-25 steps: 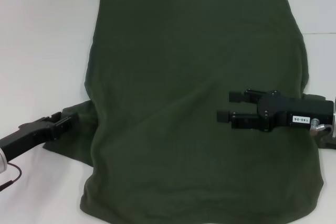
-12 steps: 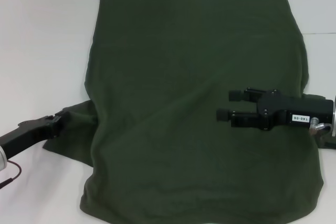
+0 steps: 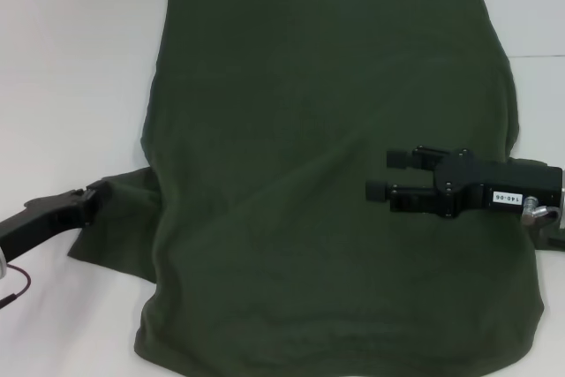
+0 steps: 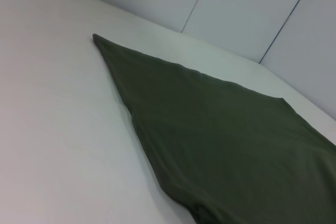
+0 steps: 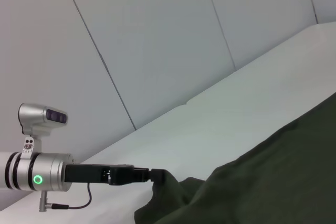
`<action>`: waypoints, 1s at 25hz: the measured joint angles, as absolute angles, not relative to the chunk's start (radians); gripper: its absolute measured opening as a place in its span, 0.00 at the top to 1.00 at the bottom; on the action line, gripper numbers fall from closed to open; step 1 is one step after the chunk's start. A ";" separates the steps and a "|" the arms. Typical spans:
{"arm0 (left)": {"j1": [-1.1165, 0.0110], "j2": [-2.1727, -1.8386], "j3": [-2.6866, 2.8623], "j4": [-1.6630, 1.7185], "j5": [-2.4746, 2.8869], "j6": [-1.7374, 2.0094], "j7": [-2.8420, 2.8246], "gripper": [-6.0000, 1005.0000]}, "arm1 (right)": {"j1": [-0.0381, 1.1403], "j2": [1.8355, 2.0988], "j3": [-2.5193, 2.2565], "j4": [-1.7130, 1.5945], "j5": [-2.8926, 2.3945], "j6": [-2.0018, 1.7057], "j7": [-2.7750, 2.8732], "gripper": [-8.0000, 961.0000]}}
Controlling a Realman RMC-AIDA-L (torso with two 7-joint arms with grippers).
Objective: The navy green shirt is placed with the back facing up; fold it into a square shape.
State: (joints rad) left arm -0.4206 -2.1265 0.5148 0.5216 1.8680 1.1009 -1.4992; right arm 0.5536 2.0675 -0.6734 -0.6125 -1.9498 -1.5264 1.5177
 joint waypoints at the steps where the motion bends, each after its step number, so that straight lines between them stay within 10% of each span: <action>1: -0.421 -2.126 0.514 0.524 1.868 1.100 -1.499 1.00 | 0.554 2.068 -0.673 -0.612 -1.947 -1.526 1.518 0.06; 25: -0.470 -2.091 0.484 0.604 1.870 0.981 -1.475 0.99 | 0.552 2.085 -0.673 -0.571 -1.937 -1.514 1.510 0.06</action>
